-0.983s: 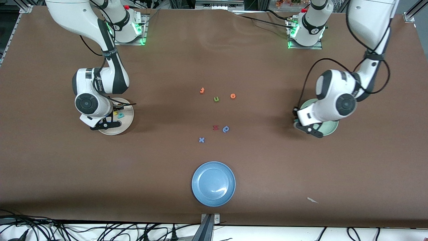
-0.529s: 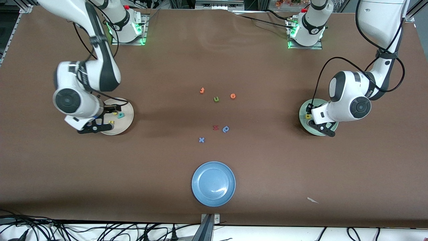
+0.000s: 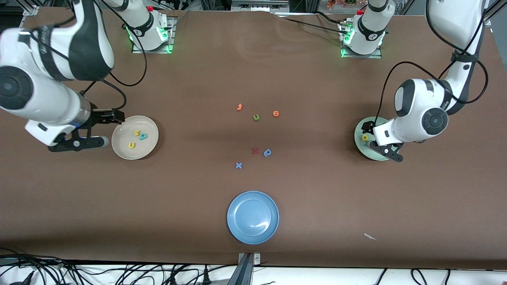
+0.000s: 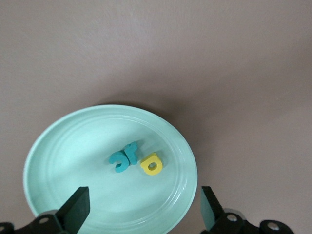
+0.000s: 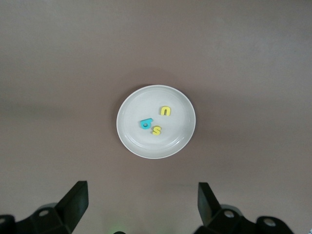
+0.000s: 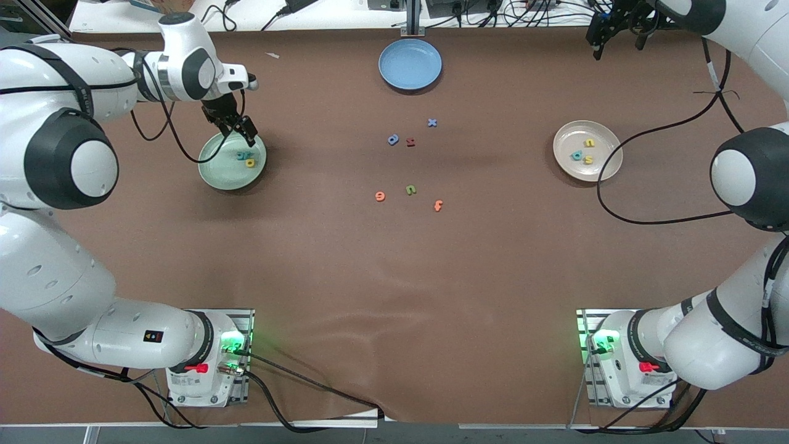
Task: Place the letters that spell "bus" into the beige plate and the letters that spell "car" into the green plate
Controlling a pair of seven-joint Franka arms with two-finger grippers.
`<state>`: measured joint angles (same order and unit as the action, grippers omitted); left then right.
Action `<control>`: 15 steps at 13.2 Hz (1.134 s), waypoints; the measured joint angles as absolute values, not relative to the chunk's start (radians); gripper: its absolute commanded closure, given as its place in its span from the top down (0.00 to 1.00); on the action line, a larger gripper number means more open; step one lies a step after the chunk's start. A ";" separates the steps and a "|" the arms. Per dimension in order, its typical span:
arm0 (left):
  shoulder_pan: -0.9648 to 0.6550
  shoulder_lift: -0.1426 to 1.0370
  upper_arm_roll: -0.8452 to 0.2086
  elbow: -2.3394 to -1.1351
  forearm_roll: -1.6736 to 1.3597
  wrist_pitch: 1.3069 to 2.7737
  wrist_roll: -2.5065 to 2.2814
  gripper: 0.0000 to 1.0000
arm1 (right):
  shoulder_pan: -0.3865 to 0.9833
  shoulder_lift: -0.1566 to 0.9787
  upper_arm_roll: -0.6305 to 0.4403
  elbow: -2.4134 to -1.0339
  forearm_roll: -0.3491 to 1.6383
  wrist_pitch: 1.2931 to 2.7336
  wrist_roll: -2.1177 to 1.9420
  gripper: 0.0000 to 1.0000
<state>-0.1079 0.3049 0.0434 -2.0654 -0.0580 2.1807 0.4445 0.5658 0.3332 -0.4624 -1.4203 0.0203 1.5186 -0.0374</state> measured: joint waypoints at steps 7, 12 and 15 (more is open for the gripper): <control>-0.047 -0.061 0.068 -2.027 0.004 2.009 0.432 1.00 | 0.564 0.337 -0.476 -1.408 0.044 1.549 -0.037 1.00; -0.038 -0.130 0.088 -1.780 0.004 1.603 0.204 1.00 | 0.291 0.332 -0.180 -1.392 -0.030 1.554 -0.034 1.00; -0.046 -0.130 0.063 -1.690 0.004 1.506 0.093 1.00 | 0.126 0.322 -0.004 -1.383 -0.083 1.579 -0.006 1.00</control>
